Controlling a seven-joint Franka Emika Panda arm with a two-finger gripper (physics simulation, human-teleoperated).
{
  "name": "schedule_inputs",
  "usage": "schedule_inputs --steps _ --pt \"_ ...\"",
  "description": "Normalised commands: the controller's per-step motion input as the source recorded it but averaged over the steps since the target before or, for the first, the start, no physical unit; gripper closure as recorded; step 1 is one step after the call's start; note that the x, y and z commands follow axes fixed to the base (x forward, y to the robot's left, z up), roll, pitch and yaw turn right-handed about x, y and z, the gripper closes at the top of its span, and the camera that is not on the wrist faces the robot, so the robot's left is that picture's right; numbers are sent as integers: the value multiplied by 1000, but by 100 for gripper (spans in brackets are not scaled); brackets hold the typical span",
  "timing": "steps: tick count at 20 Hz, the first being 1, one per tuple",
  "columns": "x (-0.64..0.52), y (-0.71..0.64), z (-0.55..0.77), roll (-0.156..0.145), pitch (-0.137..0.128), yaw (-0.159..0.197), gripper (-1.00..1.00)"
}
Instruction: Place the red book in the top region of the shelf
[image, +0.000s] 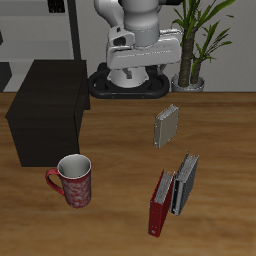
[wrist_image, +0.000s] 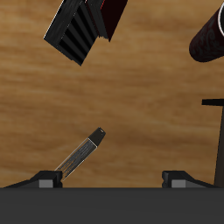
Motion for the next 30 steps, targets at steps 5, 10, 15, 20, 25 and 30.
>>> schedule_inputs --steps 5,10,15,20,25,30 --pt "143 337 17 -44 24 -11 -100" --pt "20 200 72 33 -1 -15 -100" --pt "102 104 77 -12 -4 -30 -100" --pt "76 73 -53 -16 25 -7 -100" --pt "157 40 -85 -32 12 -9 -100" --pt "476 67 -96 -86 -2 14 -100"
